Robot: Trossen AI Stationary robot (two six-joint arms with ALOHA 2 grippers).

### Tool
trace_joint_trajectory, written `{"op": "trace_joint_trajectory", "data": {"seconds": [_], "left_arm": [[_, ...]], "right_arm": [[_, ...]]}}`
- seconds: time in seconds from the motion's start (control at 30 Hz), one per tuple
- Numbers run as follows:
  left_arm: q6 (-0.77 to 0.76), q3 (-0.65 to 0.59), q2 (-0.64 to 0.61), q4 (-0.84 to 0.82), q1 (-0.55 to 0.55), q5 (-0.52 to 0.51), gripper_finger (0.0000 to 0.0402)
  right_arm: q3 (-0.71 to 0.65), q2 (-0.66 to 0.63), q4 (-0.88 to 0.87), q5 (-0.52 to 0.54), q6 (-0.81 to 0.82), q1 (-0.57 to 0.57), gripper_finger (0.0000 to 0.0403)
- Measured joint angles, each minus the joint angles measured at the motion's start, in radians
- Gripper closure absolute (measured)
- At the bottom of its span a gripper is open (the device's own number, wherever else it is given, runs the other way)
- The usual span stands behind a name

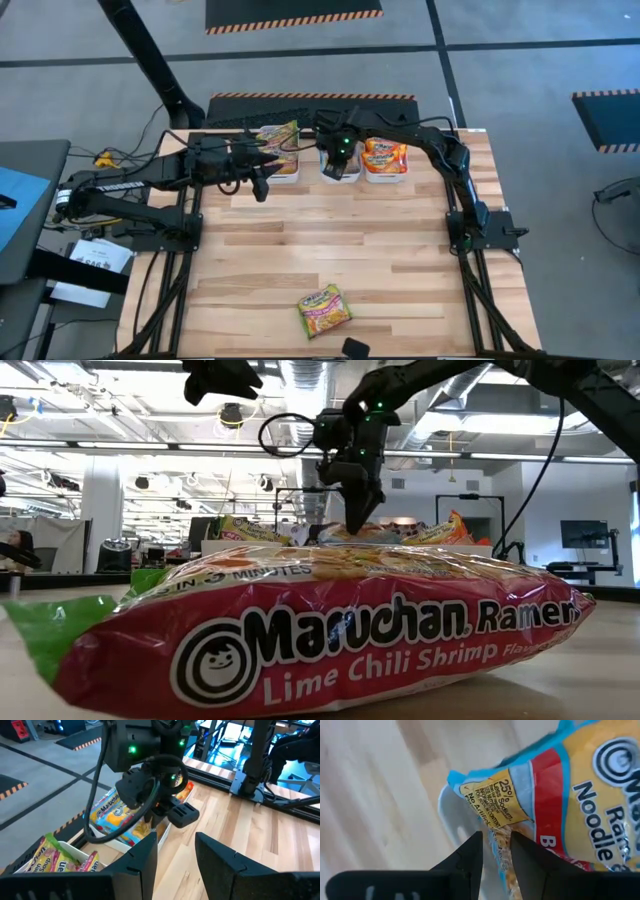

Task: Sort Maruchan noodles
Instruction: Put the blue noodle pack into the middle white bin

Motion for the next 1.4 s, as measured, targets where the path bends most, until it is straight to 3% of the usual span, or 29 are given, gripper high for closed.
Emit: {"op": "trace_joint_trajectory", "data": {"seconds": [0.73, 1.4], "left_arm": [[0.008, 0.0, 0.0, -0.004, 0.0, -0.004, 0.0285], [0.008, 0.0, 0.0, -0.024, 0.0, -0.021, 0.0285]], "right_arm": [[0.0, -0.016, -0.087, -0.033, 0.058, 0.044, 0.0287], [0.0, 0.095, -0.059, -0.141, 0.101, -0.01, 0.0287]]}}
